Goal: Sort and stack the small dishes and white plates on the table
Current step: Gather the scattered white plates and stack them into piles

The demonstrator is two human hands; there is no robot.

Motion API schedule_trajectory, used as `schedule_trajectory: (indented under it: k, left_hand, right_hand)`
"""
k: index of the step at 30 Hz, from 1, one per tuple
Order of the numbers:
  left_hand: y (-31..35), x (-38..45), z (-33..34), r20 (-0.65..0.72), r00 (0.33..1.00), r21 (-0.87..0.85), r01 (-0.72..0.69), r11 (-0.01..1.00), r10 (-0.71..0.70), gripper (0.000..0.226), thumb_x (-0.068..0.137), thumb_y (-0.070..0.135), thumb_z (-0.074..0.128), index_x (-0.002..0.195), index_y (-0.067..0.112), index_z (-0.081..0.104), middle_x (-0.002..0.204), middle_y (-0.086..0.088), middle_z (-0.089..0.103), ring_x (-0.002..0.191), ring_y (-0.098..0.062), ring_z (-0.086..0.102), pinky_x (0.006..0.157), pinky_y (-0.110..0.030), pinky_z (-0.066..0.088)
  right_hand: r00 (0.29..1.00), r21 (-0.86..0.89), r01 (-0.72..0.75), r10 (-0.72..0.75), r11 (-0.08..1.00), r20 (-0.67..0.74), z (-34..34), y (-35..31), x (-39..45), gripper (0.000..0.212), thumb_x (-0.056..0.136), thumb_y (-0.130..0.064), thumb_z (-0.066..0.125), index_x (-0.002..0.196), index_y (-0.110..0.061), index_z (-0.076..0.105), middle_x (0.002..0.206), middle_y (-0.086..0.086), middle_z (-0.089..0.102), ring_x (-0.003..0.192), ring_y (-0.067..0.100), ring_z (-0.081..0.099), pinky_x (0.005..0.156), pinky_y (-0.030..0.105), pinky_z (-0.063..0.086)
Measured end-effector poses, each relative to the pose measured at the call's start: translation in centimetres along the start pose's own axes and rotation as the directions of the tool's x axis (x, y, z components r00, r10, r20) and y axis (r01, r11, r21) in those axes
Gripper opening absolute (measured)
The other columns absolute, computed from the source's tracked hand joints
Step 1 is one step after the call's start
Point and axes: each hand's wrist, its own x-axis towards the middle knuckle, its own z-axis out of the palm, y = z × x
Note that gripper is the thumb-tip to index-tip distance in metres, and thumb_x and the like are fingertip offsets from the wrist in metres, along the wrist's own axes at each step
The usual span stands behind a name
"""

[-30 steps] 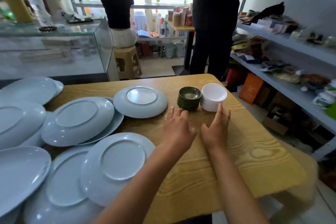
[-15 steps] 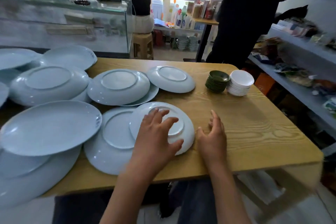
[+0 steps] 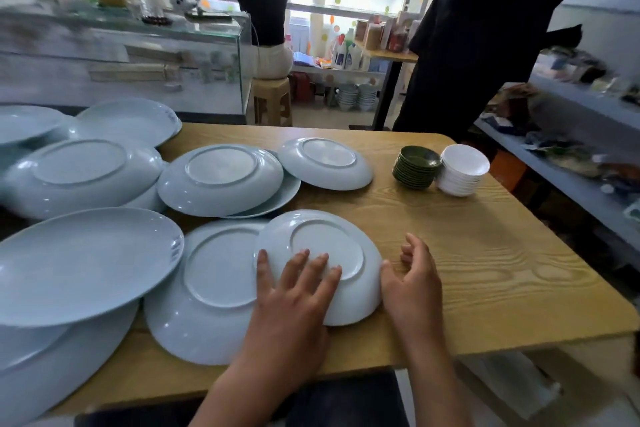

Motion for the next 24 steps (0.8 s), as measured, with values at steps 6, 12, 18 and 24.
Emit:
schedule_trajectory:
  k: [6, 12, 18, 24]
  left_hand:
    - [0.4, 0.5, 0.4, -0.184, 0.983, 0.037, -0.019, 0.999, 0.026, 0.056, 0.067, 0.015, 0.062, 0.123, 0.018, 0.061, 0.126, -0.007, 0.063, 0.116, -0.032, 0.058, 0.096, -0.071, 0.035]
    - [0.9, 2.8, -1.5, -0.362, 0.932, -0.175, -0.039, 0.984, -0.028, 0.051, 0.081, 0.01, 0.04, 0.127, 0.016, 0.061, 0.123, -0.003, 0.065, 0.111, -0.028, 0.058, 0.099, -0.056, 0.042]
    - [2.6, 5.5, -2.8, -0.332, 0.842, -0.786, 0.002, 0.619, -0.425, 0.04, 0.094, 0.008, 0.054, 0.126, 0.029, 0.061, 0.112, 0.012, 0.065, 0.102, -0.003, 0.059, 0.076, -0.007, 0.044]
    - [6.0, 7.3, -2.1, -0.07, 0.81, -0.981, 0.049, 0.186, -0.582, 0.028, 0.098, 0.019, 0.049, 0.115, 0.041, 0.054, 0.101, 0.016, 0.064, 0.093, -0.004, 0.061, 0.065, -0.017, 0.047]
  right_hand:
    - [0.997, 0.147, -0.037, 0.046, 0.988, -0.059, -0.3, -0.4, -0.1, 0.039, 0.099, -0.018, 0.044, 0.136, -0.03, 0.043, 0.126, -0.008, 0.054, 0.113, 0.005, 0.05, 0.095, 0.031, 0.045]
    - [0.971, 0.45, -0.087, 0.177, 0.889, -0.162, -1.7, -0.4, -0.6, 0.03, 0.094, -0.016, 0.055, 0.118, -0.033, 0.055, 0.107, -0.014, 0.062, 0.1, 0.0, 0.059, 0.082, 0.023, 0.049]
    - [0.991, 0.32, 0.082, -0.043, 0.944, -0.127, -2.4, -0.5, -2.7, 0.052, 0.086, -0.007, 0.065, 0.124, -0.041, 0.056, 0.118, -0.026, 0.059, 0.109, -0.007, 0.054, 0.089, 0.02, 0.047]
    - [0.899, -0.057, 0.419, -0.406, 0.906, 0.162, -2.7, 1.7, -3.5, 0.083, 0.084, -0.013, 0.068, 0.145, -0.047, 0.024, 0.153, -0.027, 0.022, 0.142, -0.005, 0.015, 0.117, 0.026, 0.021]
